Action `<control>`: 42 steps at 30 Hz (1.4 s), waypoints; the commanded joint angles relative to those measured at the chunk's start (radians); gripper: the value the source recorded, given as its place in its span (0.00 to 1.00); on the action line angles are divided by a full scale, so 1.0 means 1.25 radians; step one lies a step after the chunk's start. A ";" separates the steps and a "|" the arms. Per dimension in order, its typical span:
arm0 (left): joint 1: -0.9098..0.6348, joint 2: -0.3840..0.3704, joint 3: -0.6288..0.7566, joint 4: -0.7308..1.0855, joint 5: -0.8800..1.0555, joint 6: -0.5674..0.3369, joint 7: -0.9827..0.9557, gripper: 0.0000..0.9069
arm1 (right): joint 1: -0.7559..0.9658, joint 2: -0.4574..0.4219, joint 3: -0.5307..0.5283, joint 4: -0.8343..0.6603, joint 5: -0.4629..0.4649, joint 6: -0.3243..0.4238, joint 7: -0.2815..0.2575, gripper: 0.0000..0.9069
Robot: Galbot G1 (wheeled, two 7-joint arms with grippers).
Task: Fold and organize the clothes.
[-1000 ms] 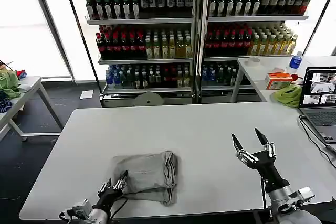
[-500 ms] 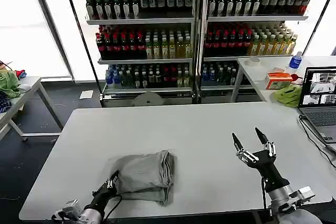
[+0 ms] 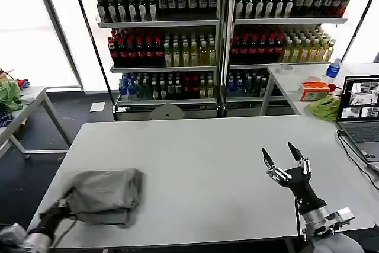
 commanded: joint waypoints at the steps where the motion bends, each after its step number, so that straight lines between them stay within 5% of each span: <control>1: 0.010 0.230 -0.285 -0.070 -0.070 0.089 0.039 0.01 | 0.021 0.002 -0.017 0.005 0.004 -0.003 0.002 1.00; 6: -0.006 0.230 -0.176 -0.168 -0.066 0.107 -0.008 0.01 | 0.012 0.008 -0.018 0.005 0.004 0.001 0.001 1.00; 12: -0.043 0.130 0.074 -0.194 -0.017 0.107 -0.072 0.01 | -0.021 0.020 -0.004 0.014 0.019 0.007 0.004 1.00; 19: -0.149 -0.004 0.469 -0.050 -0.032 0.108 -0.274 0.00 | -0.032 0.048 -0.011 0.029 0.010 0.007 0.004 1.00; 26: -0.337 -0.060 0.663 0.015 -0.102 0.109 -0.375 0.01 | -0.080 0.059 -0.002 0.037 -0.022 0.001 0.005 1.00; 31: -0.428 -0.097 0.739 0.108 -0.101 0.109 -0.396 0.04 | -0.080 0.070 -0.054 0.035 -0.102 -0.063 0.024 1.00; 32: -0.442 -0.106 0.746 0.121 -0.101 0.109 -0.396 1.00 | -0.073 0.071 -0.079 0.036 -0.102 -0.092 0.037 1.00; 37: -0.440 -0.099 0.774 0.098 -0.104 0.108 -0.367 1.00 | -0.020 0.038 -0.124 0.023 0.017 -0.219 0.068 1.00; 42: -0.390 -0.090 0.783 0.011 -0.158 0.107 -0.340 1.00 | 0.056 0.015 -0.162 -0.002 0.074 -0.284 0.081 1.00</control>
